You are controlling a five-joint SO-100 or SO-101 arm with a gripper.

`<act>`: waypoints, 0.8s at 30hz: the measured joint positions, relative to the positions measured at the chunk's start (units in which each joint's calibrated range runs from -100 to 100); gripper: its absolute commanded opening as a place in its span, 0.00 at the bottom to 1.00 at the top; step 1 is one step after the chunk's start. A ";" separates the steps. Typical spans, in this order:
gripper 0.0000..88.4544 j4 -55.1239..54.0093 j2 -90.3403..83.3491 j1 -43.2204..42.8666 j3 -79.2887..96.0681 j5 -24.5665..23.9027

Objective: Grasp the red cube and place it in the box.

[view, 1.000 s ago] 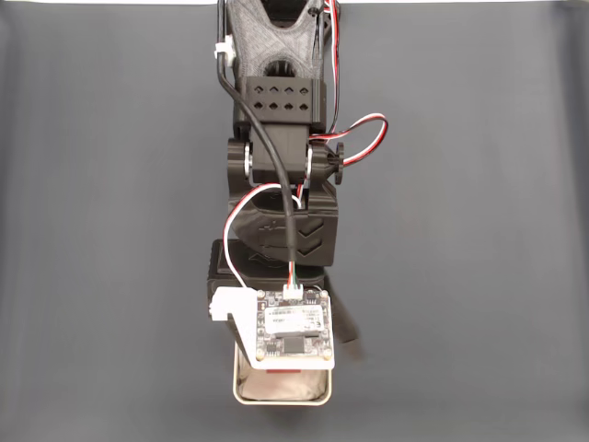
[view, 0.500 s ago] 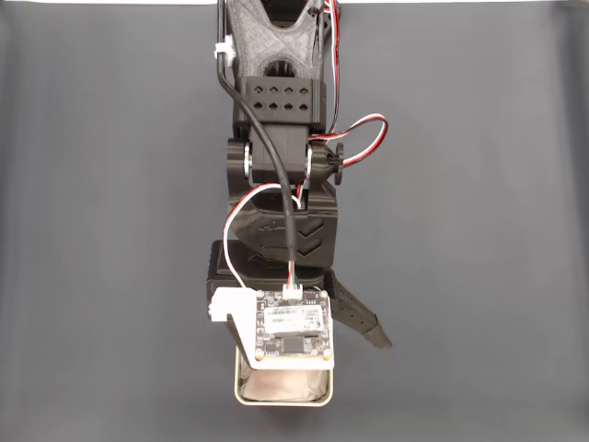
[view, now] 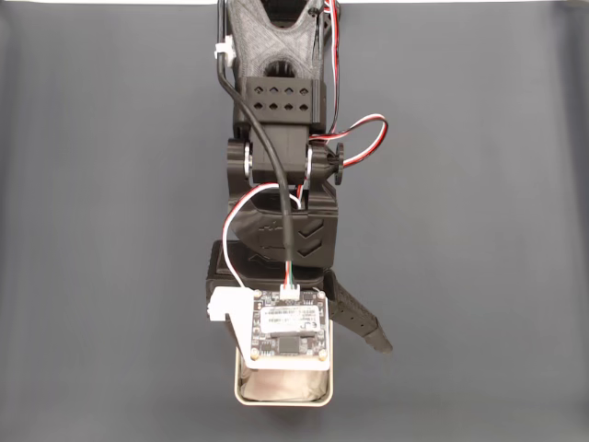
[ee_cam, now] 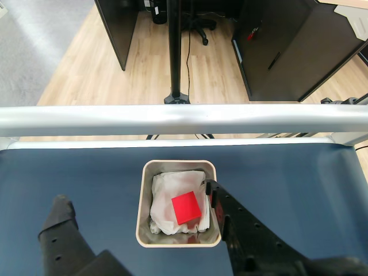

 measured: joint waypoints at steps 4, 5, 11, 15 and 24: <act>0.45 -0.64 0.00 0.00 0.00 0.00; 0.33 -0.64 0.00 0.00 0.00 0.00; 0.00 -1.83 -3.04 -0.07 2.44 0.00; 0.00 -2.23 -13.89 -0.07 8.68 -0.24; 0.00 -9.23 -51.93 0.00 47.29 -0.88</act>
